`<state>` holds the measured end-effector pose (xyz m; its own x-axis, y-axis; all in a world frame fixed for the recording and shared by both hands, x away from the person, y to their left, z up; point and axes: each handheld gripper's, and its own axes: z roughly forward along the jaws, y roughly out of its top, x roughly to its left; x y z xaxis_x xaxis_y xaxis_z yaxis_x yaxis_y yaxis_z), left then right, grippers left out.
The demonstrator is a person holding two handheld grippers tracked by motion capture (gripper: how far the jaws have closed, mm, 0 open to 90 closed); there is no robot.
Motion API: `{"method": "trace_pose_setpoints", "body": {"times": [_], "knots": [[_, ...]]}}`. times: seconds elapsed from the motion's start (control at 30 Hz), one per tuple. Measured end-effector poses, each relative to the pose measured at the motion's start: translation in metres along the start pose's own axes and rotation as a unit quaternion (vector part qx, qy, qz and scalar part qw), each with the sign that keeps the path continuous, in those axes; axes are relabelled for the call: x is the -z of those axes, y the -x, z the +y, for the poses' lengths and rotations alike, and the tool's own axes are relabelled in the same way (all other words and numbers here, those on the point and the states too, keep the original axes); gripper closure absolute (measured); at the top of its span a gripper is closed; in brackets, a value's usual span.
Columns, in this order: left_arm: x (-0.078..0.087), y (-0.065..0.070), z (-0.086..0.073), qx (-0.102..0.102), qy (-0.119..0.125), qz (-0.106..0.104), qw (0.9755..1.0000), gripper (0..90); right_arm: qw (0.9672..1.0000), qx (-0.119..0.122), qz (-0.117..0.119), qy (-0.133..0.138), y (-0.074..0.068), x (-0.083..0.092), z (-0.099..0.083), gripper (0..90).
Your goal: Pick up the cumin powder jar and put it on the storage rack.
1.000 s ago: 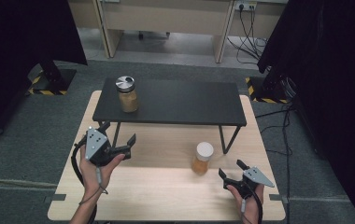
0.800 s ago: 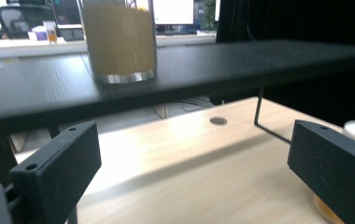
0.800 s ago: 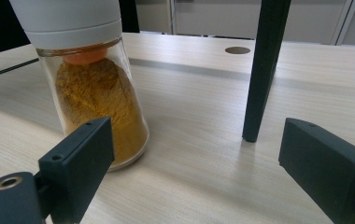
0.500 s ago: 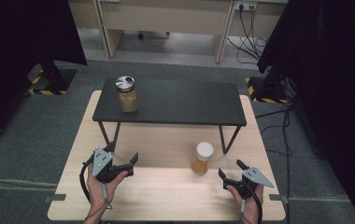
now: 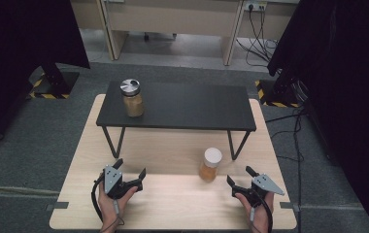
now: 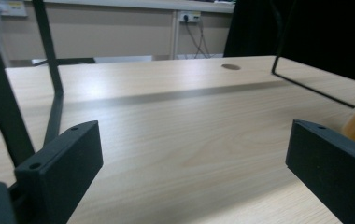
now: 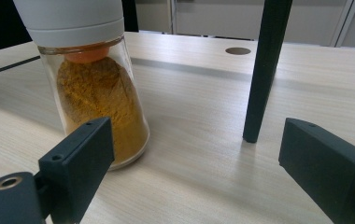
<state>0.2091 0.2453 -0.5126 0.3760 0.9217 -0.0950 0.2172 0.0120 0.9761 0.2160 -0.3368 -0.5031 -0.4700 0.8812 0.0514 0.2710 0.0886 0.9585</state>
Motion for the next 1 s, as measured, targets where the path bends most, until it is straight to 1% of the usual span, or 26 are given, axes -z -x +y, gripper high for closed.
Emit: {"method": "trace_pose_setpoints", "body": {"times": [0.07, 0.17, 0.2, 0.27, 0.33, 0.47, 0.73, 0.83, 0.87, 0.9, 1.0], "knots": [[0.0002, 0.0021, -0.0022, 0.001, 0.0, 0.003, 1.0, 3.2, 1.0, 0.001, 0.0, 0.0, -0.0004, 0.0, -0.0001, 10.6], [-0.0013, 0.0038, -0.0042, 0.0, -0.002, 0.001, 1.0, 3.2, 1.0, 0.002, 0.0, -0.001, -0.0006, -0.0002, 0.0003, 10.6], [-0.0017, 0.0039, -0.0035, -0.001, -0.006, 0.001, 1.0, 3.2, 1.0, 0.002, 0.0, -0.001, -0.0006, -0.0001, 0.0003, 10.6], [-0.0021, 0.0046, -0.0033, -0.005, -0.006, 0.002, 1.0, 3.3, 1.0, 0.002, -0.001, -0.001, -0.0009, -0.0001, 0.0003, 10.6], [-0.0028, 0.0057, -0.0035, -0.001, -0.006, 0.003, 1.0, 3.4, 1.0, 0.003, 0.0, -0.001, -0.0009, -0.0002, 0.0004, 10.6], [-0.0031, 0.0083, -0.0032, -0.002, -0.007, 0.007, 1.0, 3.6, 1.0, 0.003, 0.0, -0.002, -0.0008, -0.0002, 0.0005, 10.6], [-0.0041, 0.0054, 0.0003, 0.013, -0.017, 0.007, 0.9997, 3.6, 1.0, 0.003, 0.002, 0.003, -0.0004, 0.0006, -0.0011, 10.6], [-0.0049, 0.0059, 0.0019, 0.013, -0.022, 0.009, 0.9996, 3.6, 1.0, 0.003, 0.003, 0.004, 0.0006, 0.0008, -0.0016, 10.6], [-0.0052, 0.0058, 0.0035, 0.013, -0.027, 0.01, 0.9995, 3.6, 1.0, 0.002, 0.003, 0.004, 0.0008, 0.0007, -0.0014, 10.6], [-0.0056, 0.0046, 0.0042, 0.015, -0.029, 0.006, 0.9994, 3.6, 1.0, 0.002, 0.003, 0.004, 0.0007, 0.0006, -0.0014, 10.6], [-0.0058, 0.0053, 0.0045, 0.014, -0.03, 0.008, 0.9994, 3.6, 1.0, 0.003, 0.003, 0.004, 0.0004, 0.0007, -0.0015, 10.6]]}}
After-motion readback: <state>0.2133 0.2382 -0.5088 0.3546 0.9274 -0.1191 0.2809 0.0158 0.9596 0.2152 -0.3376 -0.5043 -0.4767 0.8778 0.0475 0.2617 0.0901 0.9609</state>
